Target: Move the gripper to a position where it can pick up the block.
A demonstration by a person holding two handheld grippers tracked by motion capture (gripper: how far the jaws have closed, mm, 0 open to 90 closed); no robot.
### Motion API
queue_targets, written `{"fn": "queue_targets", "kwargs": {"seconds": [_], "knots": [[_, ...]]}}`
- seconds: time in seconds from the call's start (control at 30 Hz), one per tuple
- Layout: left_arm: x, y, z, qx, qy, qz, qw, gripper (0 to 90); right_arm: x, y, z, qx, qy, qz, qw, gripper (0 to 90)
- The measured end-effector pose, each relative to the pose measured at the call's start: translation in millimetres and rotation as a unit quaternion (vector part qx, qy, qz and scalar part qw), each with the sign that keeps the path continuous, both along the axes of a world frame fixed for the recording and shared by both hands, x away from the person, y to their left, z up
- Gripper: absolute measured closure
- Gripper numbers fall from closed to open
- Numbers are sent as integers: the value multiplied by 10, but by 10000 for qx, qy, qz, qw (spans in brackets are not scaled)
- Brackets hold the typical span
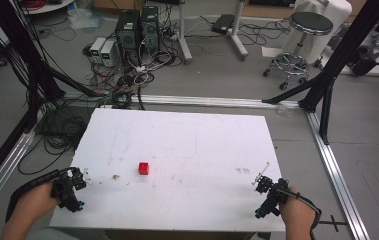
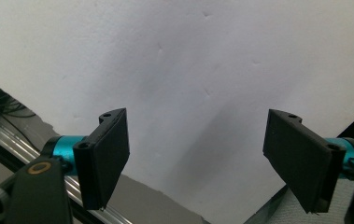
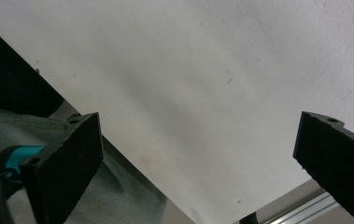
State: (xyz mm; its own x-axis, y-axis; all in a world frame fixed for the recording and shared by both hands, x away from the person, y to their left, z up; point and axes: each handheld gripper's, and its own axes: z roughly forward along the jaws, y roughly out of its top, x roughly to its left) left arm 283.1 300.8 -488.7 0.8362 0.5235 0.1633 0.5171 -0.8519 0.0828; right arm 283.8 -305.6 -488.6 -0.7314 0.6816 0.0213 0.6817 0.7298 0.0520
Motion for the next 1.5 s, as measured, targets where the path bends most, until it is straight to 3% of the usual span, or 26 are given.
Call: {"fn": "queue_targets", "kwargs": {"seconds": [0.3, 0.6, 0.7, 0.73, 0.87, 1.03, 1.23, 1.5], "knots": [[107, -112, 24, -16, 66, -333, 9994, 230, 1, 9, -28, 17, 59, -5, 10000, 9], [330, -188, 74, -68, 160, -669, 9976, 231, -3, -3, -15, 72, 28, 4, 10000, 9], [399, -216, 113, -69, 85, -776, 9969, 230, -4, -15, -14, 73, 26, 36, 10000, 9], [445, -233, 139, -56, 65, -923, 9957, 231, -5, -16, -14, 78, 23, 31, 10000, 9], [506, -257, 154, -36, 138, -1016, 9947, 230, -8, -13, -6, 90, 42, 22, 9999, 9], [585, -344, 178, 20, 172, -1414, 9898, 230, -8, -9, 0, 119, 28, 33, 9999, 9], [704, -502, 198, 143, 209, -1654, 9859, 231, -4, 7, -6, 128, 42, 60, 9999, 9], [862, -663, 223, 106, 337, -1737, 9842, 231, -9, -1, 0, 163, 22, 47, 9999, 9]]}}
